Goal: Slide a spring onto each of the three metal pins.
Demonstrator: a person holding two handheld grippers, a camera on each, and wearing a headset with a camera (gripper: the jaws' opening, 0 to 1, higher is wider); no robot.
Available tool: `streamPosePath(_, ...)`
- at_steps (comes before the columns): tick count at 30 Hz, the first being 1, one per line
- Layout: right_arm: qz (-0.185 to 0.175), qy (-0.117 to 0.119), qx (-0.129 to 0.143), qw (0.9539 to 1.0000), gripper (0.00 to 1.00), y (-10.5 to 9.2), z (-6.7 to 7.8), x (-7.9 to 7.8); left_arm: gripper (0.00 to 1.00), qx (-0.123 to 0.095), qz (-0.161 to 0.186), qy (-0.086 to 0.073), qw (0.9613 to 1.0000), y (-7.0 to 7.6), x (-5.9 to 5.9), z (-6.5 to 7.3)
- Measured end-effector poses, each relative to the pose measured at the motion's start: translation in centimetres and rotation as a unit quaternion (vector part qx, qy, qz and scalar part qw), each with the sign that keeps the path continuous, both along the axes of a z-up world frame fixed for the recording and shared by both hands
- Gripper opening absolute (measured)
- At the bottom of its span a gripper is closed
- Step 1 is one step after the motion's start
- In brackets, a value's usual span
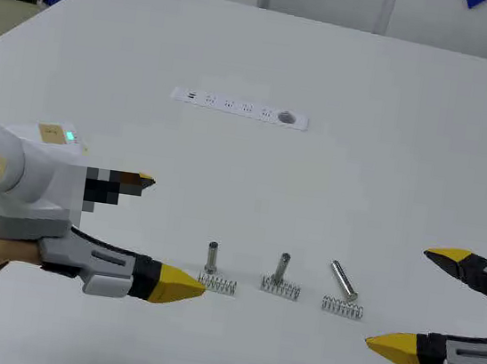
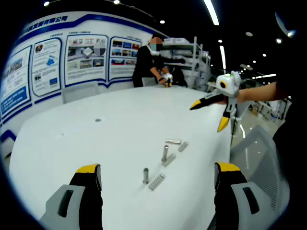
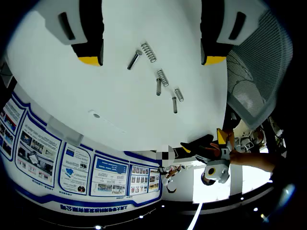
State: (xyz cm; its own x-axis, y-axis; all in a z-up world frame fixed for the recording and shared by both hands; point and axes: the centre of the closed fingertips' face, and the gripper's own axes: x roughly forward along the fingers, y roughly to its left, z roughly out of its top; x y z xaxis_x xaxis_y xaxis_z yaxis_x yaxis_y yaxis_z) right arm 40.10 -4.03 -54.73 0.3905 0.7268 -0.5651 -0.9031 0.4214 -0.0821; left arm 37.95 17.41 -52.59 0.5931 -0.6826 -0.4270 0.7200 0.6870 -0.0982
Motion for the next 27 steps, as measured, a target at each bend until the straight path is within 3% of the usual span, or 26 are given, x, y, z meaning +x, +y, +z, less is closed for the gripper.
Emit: streamPosePath(27,-0.010,0.001,0.009,0.9999,0.84,-0.32,0.40,-0.57,1.00,0.005,-0.006,-0.001,1.0000,-0.13,-0.59,0.15)
